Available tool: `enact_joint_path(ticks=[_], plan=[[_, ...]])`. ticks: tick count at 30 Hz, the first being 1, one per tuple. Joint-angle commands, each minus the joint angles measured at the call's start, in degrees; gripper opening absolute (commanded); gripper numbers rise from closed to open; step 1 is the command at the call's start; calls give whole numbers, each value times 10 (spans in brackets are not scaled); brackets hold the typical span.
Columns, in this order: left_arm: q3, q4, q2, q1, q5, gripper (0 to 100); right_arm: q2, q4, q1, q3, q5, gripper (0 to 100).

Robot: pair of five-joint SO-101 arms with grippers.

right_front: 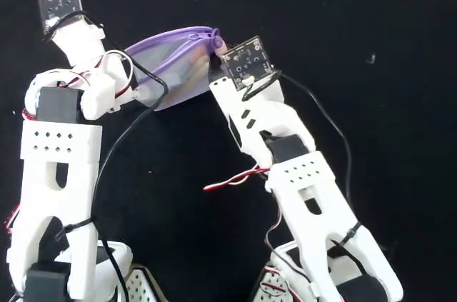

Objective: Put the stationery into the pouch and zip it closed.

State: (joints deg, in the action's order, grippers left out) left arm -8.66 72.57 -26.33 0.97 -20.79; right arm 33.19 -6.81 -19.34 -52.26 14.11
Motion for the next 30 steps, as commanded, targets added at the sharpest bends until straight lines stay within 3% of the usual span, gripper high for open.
enact_joint_path(ticks=[1,7,13,20,27,30], plan=[[-7,-8,2,7,5,27,0,10,12,31,4,31],[-7,-8,2,7,5,27,27,10,16,22,4,12],[-7,-8,2,7,5,27,162,1,13,-44,4,11],[-7,-9,2,7,5,30,312,-164,8,-25,4,11],[0,-9,2,8,8,35,335,-268,-25,33,4,11],[11,-7,2,10,8,127,336,-284,-22,48,4,11]])
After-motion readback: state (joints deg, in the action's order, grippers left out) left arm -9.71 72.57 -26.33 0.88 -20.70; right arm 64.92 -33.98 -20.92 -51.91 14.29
